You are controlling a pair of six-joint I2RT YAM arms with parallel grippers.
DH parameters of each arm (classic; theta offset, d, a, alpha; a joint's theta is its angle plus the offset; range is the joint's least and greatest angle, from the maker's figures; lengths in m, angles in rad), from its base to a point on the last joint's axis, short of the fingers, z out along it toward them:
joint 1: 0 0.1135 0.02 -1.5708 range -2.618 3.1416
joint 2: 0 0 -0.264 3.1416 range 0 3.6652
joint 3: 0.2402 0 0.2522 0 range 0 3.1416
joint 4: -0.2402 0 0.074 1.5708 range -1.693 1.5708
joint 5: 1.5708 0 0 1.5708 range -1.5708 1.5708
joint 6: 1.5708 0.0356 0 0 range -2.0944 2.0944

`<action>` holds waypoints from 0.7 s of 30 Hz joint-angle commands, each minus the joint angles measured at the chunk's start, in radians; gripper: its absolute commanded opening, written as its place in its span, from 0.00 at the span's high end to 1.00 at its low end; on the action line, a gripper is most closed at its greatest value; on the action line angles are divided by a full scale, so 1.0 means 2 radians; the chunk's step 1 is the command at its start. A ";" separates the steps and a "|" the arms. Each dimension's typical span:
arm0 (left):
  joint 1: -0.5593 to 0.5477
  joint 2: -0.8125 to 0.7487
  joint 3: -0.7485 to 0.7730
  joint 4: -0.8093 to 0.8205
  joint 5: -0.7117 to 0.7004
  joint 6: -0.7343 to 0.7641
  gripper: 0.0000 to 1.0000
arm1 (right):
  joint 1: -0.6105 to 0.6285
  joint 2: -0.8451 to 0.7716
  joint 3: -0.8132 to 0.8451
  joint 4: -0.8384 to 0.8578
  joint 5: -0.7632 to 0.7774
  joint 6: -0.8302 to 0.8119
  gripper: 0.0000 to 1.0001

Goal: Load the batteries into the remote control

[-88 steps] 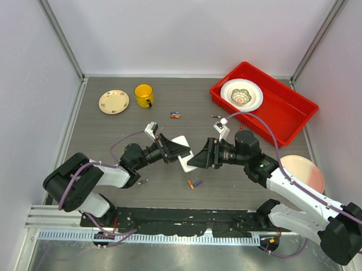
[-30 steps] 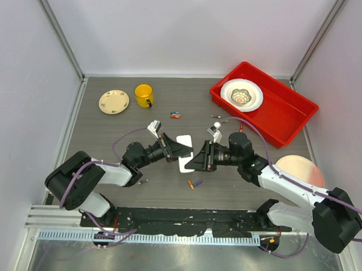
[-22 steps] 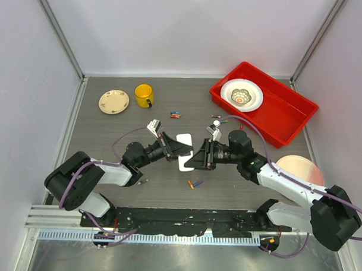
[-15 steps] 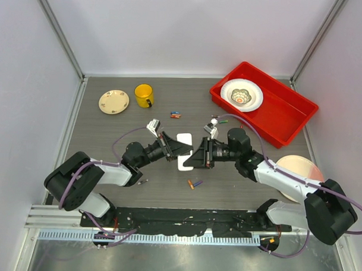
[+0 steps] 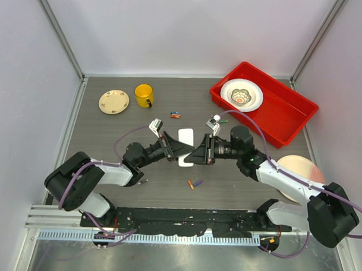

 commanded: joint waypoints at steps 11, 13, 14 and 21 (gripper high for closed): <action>0.065 -0.052 -0.023 0.054 0.029 -0.012 0.02 | -0.014 -0.053 0.141 -0.339 0.142 -0.278 0.99; 0.095 -0.077 -0.048 0.046 -0.006 -0.018 0.00 | -0.014 -0.045 0.163 -0.420 0.221 -0.300 0.99; 0.102 -0.089 -0.058 0.039 -0.021 -0.016 0.00 | -0.013 -0.030 0.185 -0.468 0.317 -0.308 0.99; 0.116 -0.297 -0.088 -0.269 -0.116 0.076 0.00 | 0.023 0.136 0.281 -0.602 0.648 -0.318 0.99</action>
